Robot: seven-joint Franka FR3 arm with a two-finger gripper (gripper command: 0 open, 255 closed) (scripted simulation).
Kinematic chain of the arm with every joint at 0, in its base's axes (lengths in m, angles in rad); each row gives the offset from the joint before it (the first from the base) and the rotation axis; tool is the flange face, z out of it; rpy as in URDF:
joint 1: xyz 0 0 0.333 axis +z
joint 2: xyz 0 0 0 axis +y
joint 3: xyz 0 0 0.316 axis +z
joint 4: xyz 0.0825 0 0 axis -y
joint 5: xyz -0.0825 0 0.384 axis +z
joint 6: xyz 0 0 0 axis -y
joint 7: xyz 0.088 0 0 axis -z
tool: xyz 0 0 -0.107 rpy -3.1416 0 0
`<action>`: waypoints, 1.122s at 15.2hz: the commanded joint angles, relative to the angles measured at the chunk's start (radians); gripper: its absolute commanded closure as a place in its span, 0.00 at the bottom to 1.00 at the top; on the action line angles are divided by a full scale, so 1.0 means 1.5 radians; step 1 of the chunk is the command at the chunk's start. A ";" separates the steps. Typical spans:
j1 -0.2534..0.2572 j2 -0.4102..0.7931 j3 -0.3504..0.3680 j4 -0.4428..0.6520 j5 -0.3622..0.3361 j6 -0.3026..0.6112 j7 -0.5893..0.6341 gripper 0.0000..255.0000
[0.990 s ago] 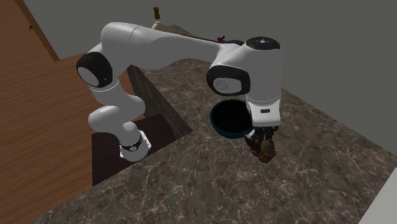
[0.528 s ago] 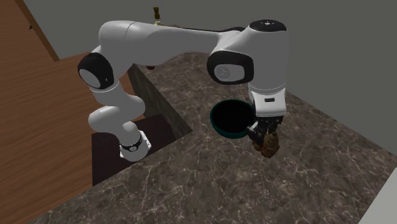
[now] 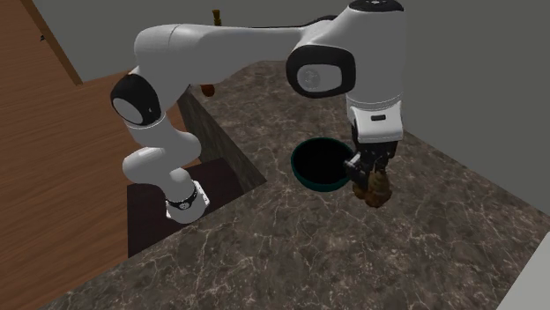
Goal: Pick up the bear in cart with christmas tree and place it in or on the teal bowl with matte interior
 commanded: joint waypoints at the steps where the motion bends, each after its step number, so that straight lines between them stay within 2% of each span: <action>1: -0.001 -0.034 0.004 -0.032 0.018 0.004 0.006 1.00; 7: 0.009 -0.161 0.015 -0.151 0.087 0.019 0.030 1.00; 14: 0.047 -0.285 0.029 -0.241 0.151 0.008 0.075 1.00; 17: 0.050 -0.295 0.027 -0.276 0.157 0.035 0.072 1.00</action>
